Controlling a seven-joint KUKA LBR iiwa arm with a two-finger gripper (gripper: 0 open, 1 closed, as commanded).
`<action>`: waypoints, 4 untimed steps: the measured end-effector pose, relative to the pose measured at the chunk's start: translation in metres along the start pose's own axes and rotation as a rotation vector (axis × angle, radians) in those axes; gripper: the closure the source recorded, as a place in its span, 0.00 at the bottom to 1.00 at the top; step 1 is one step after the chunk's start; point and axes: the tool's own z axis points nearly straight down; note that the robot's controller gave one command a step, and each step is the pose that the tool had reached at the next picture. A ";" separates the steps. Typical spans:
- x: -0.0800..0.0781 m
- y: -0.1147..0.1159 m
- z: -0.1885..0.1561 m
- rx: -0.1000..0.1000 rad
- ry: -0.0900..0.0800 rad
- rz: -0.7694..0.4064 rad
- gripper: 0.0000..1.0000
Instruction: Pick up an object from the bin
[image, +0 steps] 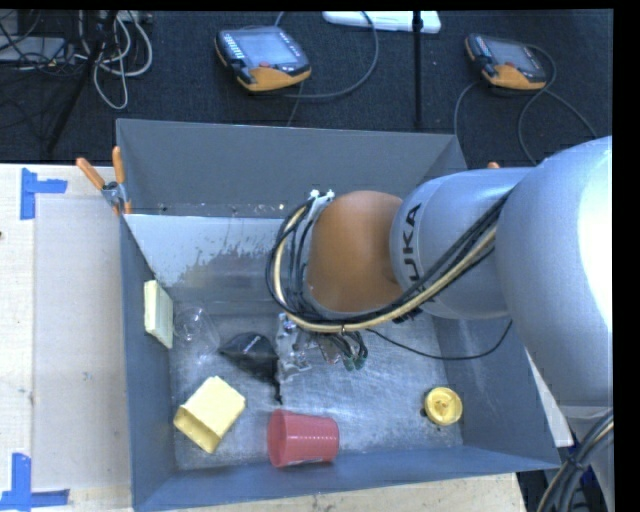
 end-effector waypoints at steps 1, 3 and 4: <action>0.000 0.000 0.000 0.000 0.000 0.000 1.00; -0.004 -0.014 -0.057 0.002 -0.003 0.028 1.00; 0.010 -0.011 -0.075 0.002 0.007 0.005 1.00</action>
Offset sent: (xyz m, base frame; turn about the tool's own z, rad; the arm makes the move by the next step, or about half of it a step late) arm -0.0085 -0.0020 0.0579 0.0111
